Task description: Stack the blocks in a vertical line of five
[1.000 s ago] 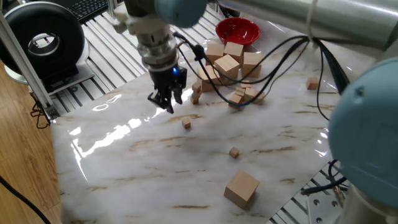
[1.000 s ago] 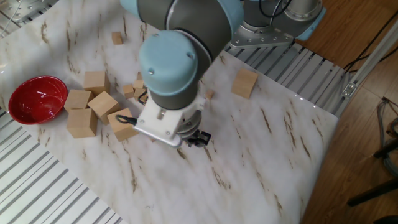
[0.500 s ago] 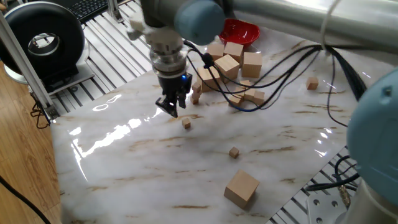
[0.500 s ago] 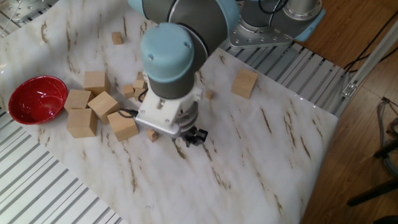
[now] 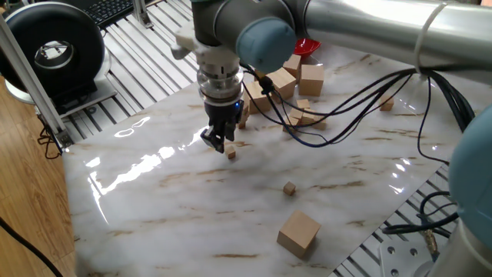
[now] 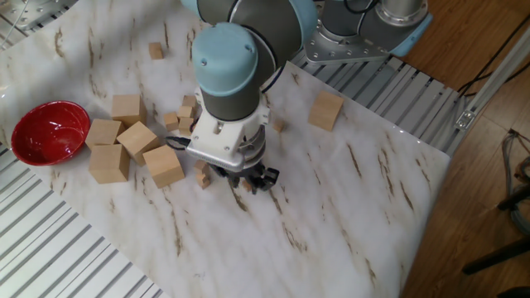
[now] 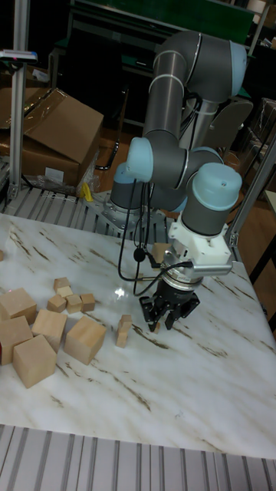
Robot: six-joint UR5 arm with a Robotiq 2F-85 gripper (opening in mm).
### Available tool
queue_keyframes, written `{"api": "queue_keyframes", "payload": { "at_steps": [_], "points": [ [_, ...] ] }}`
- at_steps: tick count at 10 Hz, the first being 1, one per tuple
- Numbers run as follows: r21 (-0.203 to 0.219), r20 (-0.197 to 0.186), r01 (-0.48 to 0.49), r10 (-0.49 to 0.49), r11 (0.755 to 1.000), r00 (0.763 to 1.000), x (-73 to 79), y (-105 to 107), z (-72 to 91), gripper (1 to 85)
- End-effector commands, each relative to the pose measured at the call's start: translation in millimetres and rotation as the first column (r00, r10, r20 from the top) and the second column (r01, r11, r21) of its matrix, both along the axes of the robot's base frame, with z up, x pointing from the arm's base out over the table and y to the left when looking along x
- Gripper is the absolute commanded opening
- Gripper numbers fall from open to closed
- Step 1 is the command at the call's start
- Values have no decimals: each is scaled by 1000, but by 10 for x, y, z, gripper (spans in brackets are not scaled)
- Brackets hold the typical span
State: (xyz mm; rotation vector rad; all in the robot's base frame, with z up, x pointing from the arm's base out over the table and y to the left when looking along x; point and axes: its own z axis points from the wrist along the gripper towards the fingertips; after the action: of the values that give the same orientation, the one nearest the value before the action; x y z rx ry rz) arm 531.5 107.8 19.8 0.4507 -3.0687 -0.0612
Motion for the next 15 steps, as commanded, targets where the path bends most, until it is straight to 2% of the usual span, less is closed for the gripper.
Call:
{"api": "queue_keyframes", "payload": {
  "at_steps": [1,2,4,6,8,10,11,13,15],
  "points": [
    [41,-52,33,-31,999,998,-165,65,-67,403],
    [55,-78,44,-40,997,996,-229,107,-98,403],
    [12,-84,-27,28,1000,996,-249,-43,-130,400],
    [-19,-81,-41,39,999,996,-240,-125,-142,390],
    [-33,-52,-45,43,998,998,-174,-159,-147,390],
    [-37,-55,-42,40,998,998,-188,-179,-149,380],
    [-43,-56,-39,37,998,998,-190,-199,-153,363],
    [-45,-47,-2,0,999,999,-169,-194,-142,277],
    [-37,-48,27,-29,999,998,-167,-165,-93,247]
  ]
}}
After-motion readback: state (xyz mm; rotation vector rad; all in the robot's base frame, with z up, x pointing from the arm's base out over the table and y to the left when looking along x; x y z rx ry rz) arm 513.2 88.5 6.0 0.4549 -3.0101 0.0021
